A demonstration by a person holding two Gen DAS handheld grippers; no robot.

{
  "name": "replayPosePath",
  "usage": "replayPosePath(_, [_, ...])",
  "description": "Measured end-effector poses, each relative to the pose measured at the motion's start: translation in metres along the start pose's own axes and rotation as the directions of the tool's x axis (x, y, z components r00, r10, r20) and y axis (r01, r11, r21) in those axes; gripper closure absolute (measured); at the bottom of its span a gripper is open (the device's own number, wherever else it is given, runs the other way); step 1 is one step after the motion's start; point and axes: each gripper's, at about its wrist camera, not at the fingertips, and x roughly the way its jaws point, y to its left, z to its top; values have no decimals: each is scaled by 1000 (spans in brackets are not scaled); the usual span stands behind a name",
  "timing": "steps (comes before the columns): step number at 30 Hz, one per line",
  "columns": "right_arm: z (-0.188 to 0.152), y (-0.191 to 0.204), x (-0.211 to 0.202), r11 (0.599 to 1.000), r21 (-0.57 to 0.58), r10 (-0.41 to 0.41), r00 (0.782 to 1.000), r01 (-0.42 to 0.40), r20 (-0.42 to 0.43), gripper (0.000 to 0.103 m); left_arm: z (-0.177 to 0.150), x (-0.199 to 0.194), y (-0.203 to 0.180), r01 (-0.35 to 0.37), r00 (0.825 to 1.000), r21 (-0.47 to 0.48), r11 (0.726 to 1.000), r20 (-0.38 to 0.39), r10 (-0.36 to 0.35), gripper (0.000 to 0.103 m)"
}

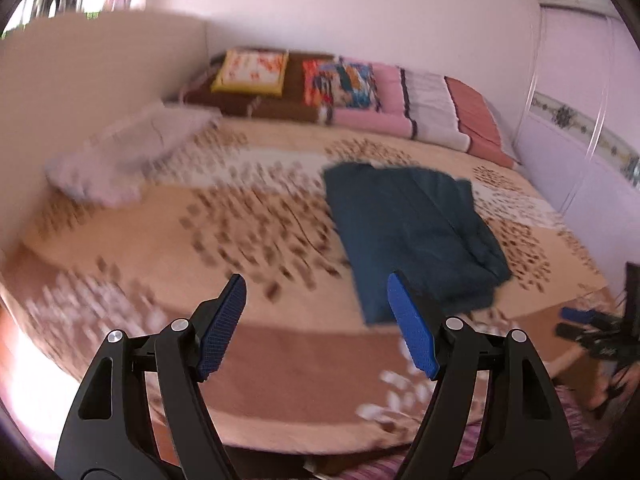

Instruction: Fold large clothes

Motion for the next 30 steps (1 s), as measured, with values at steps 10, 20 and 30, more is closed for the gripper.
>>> replayPosePath(10, [-34, 4, 21, 995, 29, -89, 993, 91, -73, 34, -64, 46, -58, 125, 980, -43, 991, -147, -130, 30])
replayPosePath(20, [-43, 8, 42, 986, 41, -155, 979, 161, -133, 34, -87, 78, -125, 140, 959, 43, 989, -256, -124, 30])
replayPosePath(30, [-39, 21, 56, 984, 45, -163, 976, 172, -146, 34, -89, 75, -143, 73, 970, 110, 991, -239, -45, 30])
